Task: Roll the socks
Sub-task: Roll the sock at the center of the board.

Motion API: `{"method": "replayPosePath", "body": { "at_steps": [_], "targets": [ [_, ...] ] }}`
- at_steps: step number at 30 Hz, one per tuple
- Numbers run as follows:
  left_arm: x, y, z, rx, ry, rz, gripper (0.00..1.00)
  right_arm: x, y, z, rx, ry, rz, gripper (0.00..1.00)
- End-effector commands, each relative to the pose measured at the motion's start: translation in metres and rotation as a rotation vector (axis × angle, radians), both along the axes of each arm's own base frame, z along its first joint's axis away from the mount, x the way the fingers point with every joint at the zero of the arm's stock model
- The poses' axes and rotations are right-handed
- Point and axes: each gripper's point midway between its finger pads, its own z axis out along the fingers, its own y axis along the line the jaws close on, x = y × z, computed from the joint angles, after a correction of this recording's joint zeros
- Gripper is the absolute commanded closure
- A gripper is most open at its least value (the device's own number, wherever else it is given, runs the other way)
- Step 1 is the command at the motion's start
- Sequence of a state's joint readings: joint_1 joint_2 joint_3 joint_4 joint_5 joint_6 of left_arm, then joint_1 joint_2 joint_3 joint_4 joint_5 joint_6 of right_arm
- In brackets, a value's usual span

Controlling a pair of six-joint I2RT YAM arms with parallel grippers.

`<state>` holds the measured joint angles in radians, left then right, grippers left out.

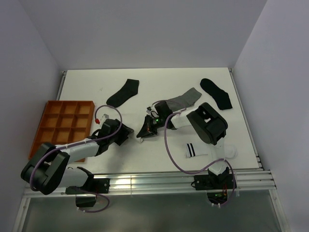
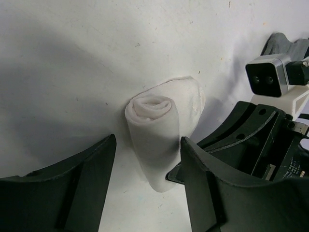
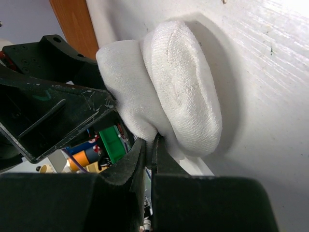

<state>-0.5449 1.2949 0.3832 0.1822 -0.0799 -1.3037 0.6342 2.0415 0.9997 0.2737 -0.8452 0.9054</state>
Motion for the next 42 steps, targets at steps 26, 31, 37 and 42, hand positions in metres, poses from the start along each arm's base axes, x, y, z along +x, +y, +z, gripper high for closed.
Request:
{"method": "replayPosePath", "body": {
  "at_steps": [26, 31, 37, 42],
  "targets": [
    [-0.037, 0.018, -0.073, 0.390, 0.393, -0.176, 0.53, 0.038, -0.036, 0.045, -0.391, -0.773, -0.123, 0.50],
    [-0.034, 0.015, -0.067, 0.424, 0.396, -0.212, 0.53, 0.036, -0.030, 0.069, -0.479, -1.009, -0.143, 0.50],
    [-0.032, 0.008, -0.063, 0.421, 0.397, -0.242, 0.53, 0.023, -0.009, 0.074, -0.508, -1.147, -0.099, 0.50],
    [-0.035, 0.005, -0.065, 0.397, 0.407, -0.247, 0.53, 0.016, 0.003, 0.056, -0.516, -1.167, -0.067, 0.50]
  ]
}}
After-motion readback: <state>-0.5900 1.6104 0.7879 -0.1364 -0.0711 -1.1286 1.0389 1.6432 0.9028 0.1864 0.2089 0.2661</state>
